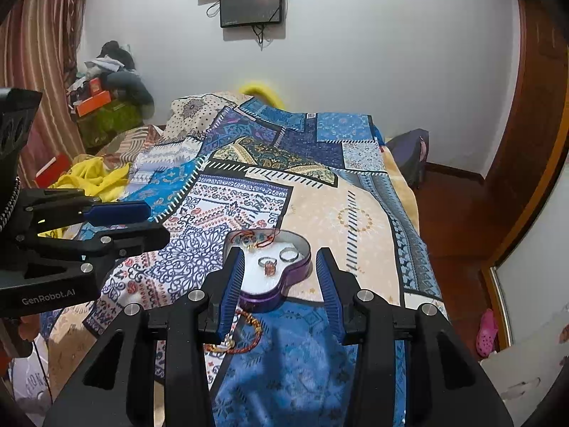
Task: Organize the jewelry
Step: 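Withdraw both grippers from the tin toward the bracelets, then grasp a small ring with the right gripper while the left gripper lifts the orange braided bracelet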
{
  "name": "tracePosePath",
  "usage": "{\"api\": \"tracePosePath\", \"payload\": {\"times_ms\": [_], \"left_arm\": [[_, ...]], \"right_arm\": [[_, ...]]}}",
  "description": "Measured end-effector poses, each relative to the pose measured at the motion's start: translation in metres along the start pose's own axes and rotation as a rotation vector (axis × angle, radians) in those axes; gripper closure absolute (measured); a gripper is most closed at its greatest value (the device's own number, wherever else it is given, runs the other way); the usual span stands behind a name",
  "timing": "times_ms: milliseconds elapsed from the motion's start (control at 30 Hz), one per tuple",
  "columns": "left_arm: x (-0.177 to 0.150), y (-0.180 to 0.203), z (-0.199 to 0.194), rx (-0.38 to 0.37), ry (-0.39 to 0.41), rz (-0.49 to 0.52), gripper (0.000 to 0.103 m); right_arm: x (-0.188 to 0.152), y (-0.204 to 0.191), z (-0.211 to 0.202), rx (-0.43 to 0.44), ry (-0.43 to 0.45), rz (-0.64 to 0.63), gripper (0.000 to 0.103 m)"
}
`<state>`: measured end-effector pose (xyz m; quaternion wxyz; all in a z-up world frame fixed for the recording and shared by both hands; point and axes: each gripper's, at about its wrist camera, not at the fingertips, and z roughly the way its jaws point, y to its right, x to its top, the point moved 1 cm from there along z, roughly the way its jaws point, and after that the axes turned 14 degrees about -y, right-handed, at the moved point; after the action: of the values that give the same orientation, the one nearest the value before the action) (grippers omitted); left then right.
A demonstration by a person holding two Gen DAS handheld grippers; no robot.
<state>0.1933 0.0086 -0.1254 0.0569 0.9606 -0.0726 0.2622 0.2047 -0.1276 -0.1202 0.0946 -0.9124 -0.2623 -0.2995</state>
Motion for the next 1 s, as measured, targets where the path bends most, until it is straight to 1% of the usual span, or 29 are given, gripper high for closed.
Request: {"api": "tracePosePath", "payload": {"times_ms": [367, 600, 733, 933, 1000], "left_arm": [[-0.029, -0.002, 0.019, 0.01, -0.08, 0.005, 0.068], [-0.049, -0.007, 0.033, -0.01, -0.133, -0.009, 0.068], [-0.057, -0.008, 0.035, 0.004, -0.137, -0.015, 0.068], [-0.06, -0.01, 0.037, -0.007, -0.136, -0.028, 0.068], [-0.06, -0.011, 0.038, -0.014, -0.139, -0.034, 0.068]], "right_arm": [[-0.027, -0.005, 0.018, 0.02, -0.073, 0.01, 0.065], [-0.044, -0.009, 0.039, 0.057, -0.142, 0.022, 0.065], [-0.05, -0.016, 0.045, 0.094, -0.161, 0.023, 0.065], [-0.048, -0.029, 0.052, 0.135, -0.162, 0.008, 0.065], [-0.047, -0.033, 0.057, 0.147, -0.169, 0.004, 0.072]]}}
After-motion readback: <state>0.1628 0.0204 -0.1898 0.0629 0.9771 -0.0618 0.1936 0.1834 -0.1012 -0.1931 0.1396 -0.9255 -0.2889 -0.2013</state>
